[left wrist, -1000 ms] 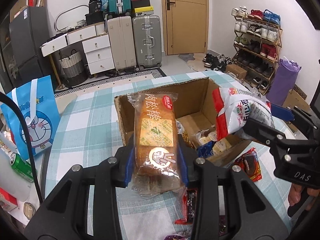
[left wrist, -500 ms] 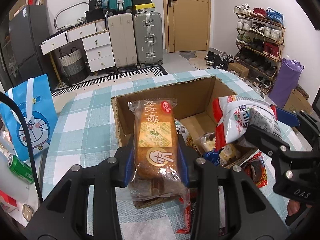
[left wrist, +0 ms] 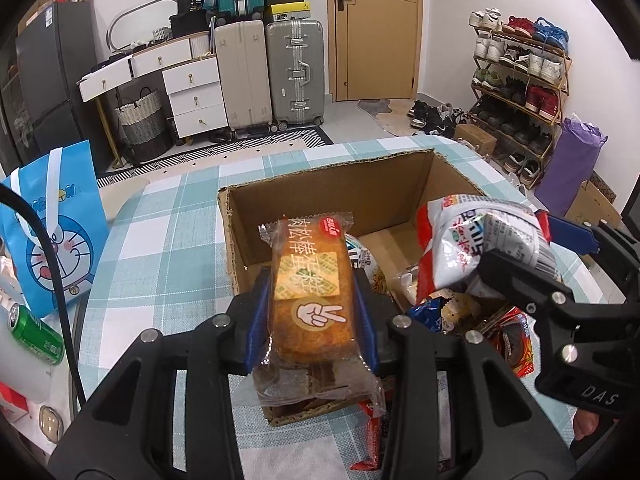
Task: Organize snacks
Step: 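Carry the bread pack over the box and lower it inside with the left tool, then open the left tool to release the bread pack into the box, then grasp a purple grape candy bag with the right tool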
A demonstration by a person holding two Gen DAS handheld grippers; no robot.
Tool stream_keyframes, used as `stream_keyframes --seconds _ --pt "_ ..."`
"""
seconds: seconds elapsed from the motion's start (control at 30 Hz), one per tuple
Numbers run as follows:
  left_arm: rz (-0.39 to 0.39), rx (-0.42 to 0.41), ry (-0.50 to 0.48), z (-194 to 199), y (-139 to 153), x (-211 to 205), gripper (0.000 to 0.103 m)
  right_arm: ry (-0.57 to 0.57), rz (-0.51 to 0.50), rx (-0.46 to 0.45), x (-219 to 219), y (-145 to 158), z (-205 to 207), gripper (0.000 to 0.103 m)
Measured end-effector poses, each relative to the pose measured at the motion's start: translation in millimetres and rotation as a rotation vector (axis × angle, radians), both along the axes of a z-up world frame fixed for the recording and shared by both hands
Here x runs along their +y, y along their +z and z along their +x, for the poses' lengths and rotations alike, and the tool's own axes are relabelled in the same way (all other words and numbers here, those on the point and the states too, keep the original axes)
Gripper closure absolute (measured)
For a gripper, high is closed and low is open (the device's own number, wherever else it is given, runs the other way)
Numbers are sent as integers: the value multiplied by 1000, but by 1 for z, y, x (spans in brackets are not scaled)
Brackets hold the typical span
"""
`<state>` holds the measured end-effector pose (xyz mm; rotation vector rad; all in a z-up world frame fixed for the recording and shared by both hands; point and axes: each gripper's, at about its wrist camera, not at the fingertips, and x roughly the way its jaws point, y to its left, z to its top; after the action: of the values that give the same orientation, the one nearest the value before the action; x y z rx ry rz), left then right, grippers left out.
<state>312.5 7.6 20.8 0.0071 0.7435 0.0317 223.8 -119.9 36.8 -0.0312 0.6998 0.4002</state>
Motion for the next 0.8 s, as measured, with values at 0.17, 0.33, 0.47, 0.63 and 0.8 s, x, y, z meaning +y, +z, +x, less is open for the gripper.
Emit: stream_keyframes --seconds 0.17,0.33,0.47,0.63,0.8 --pt "-11 2 -7 -3 1 2 66 8 -12 -2 5 0 1 24" --pt "-44 -28 -47 -14 7 1 27 -8 18 -37 -7 7 -6 5" --pt "-70 -49 -42 -28 18 1 7 -35 24 -45 -23 13 -14 1" --pt "-67 -46 -18 -52 28 0 1 -44 20 -26 -42 17 -26 1" --pt "-36 -30 45 -81 31 -4 1 -10 19 -8 -54 13 -44 1"
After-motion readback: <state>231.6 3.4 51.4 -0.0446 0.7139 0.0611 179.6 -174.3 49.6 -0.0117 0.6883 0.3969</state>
